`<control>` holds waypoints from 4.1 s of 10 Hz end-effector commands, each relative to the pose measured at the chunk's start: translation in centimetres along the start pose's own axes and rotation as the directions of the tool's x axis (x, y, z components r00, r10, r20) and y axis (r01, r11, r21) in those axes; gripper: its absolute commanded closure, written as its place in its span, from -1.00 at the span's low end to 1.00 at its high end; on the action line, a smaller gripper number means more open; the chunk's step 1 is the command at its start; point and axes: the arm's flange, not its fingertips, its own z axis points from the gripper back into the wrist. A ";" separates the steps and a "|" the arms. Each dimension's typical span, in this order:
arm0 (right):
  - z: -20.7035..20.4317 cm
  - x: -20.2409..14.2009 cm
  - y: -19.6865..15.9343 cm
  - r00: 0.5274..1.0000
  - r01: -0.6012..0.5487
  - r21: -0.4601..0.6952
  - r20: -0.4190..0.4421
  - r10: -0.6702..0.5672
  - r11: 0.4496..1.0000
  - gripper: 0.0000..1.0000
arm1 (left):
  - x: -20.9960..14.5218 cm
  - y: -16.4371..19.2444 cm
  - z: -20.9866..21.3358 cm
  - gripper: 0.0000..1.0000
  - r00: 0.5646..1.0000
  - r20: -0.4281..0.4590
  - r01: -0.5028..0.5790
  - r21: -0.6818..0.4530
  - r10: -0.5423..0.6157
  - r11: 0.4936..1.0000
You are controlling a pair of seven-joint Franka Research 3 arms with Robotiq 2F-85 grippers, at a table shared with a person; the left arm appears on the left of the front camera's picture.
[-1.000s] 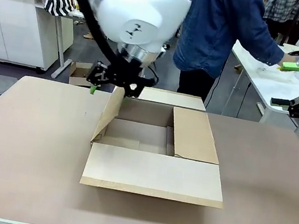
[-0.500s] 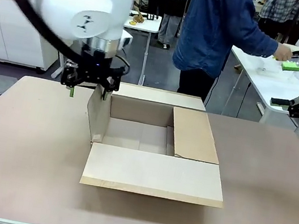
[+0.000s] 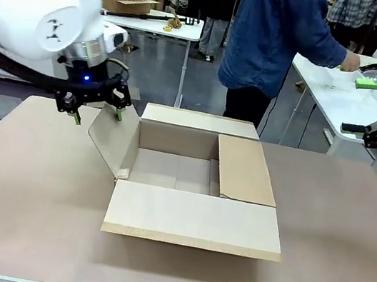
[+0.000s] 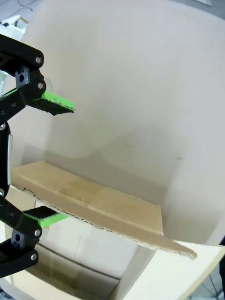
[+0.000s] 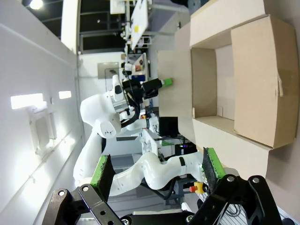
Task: Pack the gift set into the box.
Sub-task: Place both hands on the side flaps of the Package Box and spread them outward.
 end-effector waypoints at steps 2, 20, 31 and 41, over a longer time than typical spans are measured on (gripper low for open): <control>-0.1 0.1 0.0 1.000 -0.028 0.012 0.000 0.028 1.000 -1.00 | -1.0 3.9 -1.0 -1.00 0.999 -0.009 0.046 -0.120 -0.048 0.992; -22.5 -8.1 5.6 0.785 -0.616 -0.403 -0.386 0.484 0.678 -1.00 | -0.5 5.1 -1.8 -1.00 0.999 -0.033 0.028 -0.190 -0.035 0.981; -38.1 -2.6 -2.0 0.862 -0.464 -0.885 -0.441 0.248 0.036 -1.00 | -0.5 5.1 -1.8 -1.00 0.999 -0.033 0.028 -0.190 -0.035 0.981; -37.1 -1.3 -6.2 0.884 -0.267 -0.946 -0.317 0.342 -0.186 -1.00 | -0.5 5.1 -1.8 -1.00 0.999 -0.033 0.028 -0.190 -0.035 0.981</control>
